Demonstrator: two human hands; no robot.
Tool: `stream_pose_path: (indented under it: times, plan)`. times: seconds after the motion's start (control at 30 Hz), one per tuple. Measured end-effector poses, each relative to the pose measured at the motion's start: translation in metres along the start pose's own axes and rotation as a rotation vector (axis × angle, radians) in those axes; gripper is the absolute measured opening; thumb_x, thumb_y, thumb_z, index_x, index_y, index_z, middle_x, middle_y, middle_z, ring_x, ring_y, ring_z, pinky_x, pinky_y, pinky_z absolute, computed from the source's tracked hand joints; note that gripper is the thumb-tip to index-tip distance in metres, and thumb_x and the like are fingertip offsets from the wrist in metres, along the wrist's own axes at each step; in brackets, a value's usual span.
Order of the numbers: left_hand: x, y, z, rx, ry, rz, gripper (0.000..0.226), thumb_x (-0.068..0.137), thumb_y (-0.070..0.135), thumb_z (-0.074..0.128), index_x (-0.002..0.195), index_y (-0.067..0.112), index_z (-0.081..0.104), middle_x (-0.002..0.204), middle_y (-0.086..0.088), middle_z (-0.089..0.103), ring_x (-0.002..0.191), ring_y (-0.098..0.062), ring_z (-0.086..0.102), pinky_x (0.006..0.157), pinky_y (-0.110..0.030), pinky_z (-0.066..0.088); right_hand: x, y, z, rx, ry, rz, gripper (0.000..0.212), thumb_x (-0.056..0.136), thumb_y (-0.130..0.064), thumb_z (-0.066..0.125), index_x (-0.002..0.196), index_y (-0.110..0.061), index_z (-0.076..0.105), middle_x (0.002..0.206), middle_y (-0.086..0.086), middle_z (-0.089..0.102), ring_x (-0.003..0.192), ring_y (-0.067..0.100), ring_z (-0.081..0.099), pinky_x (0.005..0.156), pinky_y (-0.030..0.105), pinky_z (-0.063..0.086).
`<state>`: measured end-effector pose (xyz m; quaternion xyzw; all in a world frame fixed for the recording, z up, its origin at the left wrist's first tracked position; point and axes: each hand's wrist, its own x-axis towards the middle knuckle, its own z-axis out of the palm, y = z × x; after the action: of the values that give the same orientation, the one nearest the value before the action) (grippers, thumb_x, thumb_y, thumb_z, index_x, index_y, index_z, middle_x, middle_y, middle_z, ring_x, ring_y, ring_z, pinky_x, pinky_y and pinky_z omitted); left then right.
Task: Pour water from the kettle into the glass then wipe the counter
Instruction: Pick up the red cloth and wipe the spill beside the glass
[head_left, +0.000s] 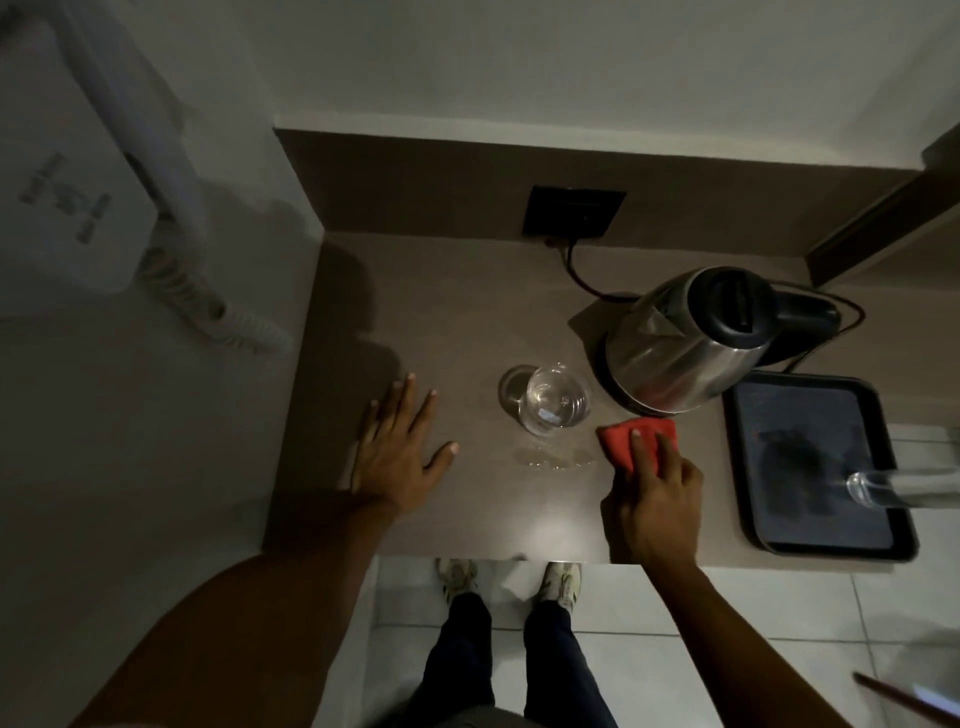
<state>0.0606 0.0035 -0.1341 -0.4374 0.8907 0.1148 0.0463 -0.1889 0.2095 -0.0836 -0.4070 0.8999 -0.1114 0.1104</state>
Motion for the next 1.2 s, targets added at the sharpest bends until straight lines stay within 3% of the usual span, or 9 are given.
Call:
stream_pose_path:
  times: [0.17,0.3,0.4,0.6,0.73,0.83,0.97,1.2]
  plan:
    - [0.0,0.0,0.002,-0.043,0.017,-0.007,0.079,0.09,0.069,0.028,0.156,0.027,0.015,0.167,-0.004,0.0,0.153,-0.021,-0.001,0.121,-0.044,0.002,-0.008,-0.024,0.014,-0.007,0.048,0.052,0.068,0.069,-0.016,0.072,0.134,-0.007,0.052,0.136,0.029,0.047,0.101,0.048,0.046,0.075,0.051,0.048]
    - [0.001,-0.001,0.004,-0.008,0.009,-0.02,0.079,0.09,0.07,0.027,0.156,0.028,0.012,0.167,-0.003,-0.001,0.153,-0.022,-0.001,0.122,-0.044,0.001,-0.042,-0.059,0.035,0.034,-0.048,0.054,0.072,0.07,-0.026,0.073,0.136,-0.011,0.051,0.136,0.027,0.048,0.103,0.046,0.046,0.075,0.052,0.053]
    - [0.0,-0.001,0.006,0.007,0.011,-0.024,0.079,0.09,0.069,0.027,0.156,0.029,0.009,0.167,-0.004,-0.001,0.153,-0.022,-0.002,0.122,-0.046,0.002,-0.054,-0.099,0.05,0.031,-0.127,-0.032,0.076,0.072,-0.039,0.08,0.137,-0.011,0.052,0.134,0.029,0.051,0.107,0.05,0.051,0.075,0.056,0.057]
    - [0.003,-0.004,0.005,0.001,0.015,-0.008,0.071,0.091,0.053,0.026,0.156,0.03,0.009,0.167,-0.004,-0.001,0.153,-0.022,-0.004,0.122,-0.047,0.004,-0.02,-0.163,0.061,0.074,-0.155,-0.121,0.078,0.073,-0.038,0.069,0.142,-0.014,0.041,0.141,0.022,0.048,0.116,0.047,0.05,0.085,0.054,0.053]
    - [0.001,-0.005,0.003,0.004,0.01,-0.007,0.072,0.088,0.048,0.027,0.156,0.029,0.009,0.167,-0.005,0.001,0.153,-0.023,0.0,0.123,-0.048,0.009,-0.03,-0.133,0.052,0.015,-0.196,-0.245,0.066,0.089,-0.056,0.041,0.139,-0.013,0.048,0.139,0.023,0.051,0.116,0.046,0.05,0.085,0.055,0.053]
    - [0.002,-0.004,0.001,0.01,-0.001,0.0,0.074,0.087,0.047,0.028,0.156,0.028,0.011,0.166,-0.006,0.005,0.153,-0.024,0.004,0.122,-0.048,0.01,-0.038,-0.081,0.041,-0.073,-0.194,-0.283,0.061,0.085,-0.042,0.063,0.139,-0.017,0.048,0.141,0.019,0.051,0.114,0.044,0.052,0.081,0.051,0.054]
    - [0.002,-0.004,0.0,0.034,-0.015,-0.007,0.072,0.088,0.049,0.026,0.155,0.027,0.011,0.166,-0.007,0.004,0.152,-0.025,0.003,0.122,-0.048,0.009,-0.015,-0.02,0.016,-0.144,-0.151,-0.186,0.072,0.071,-0.032,0.07,0.138,-0.016,0.048,0.139,0.019,0.048,0.109,0.043,0.049,0.078,0.045,0.049]
    - [0.001,-0.001,-0.004,0.029,-0.019,-0.01,0.072,0.087,0.048,0.026,0.155,0.026,0.015,0.166,-0.008,0.006,0.152,-0.025,0.005,0.122,-0.048,0.009,-0.002,-0.047,0.02,-0.06,-0.04,0.093,0.071,0.073,-0.028,0.073,0.138,-0.012,0.046,0.138,0.026,0.046,0.113,0.051,0.044,0.083,0.058,0.05]
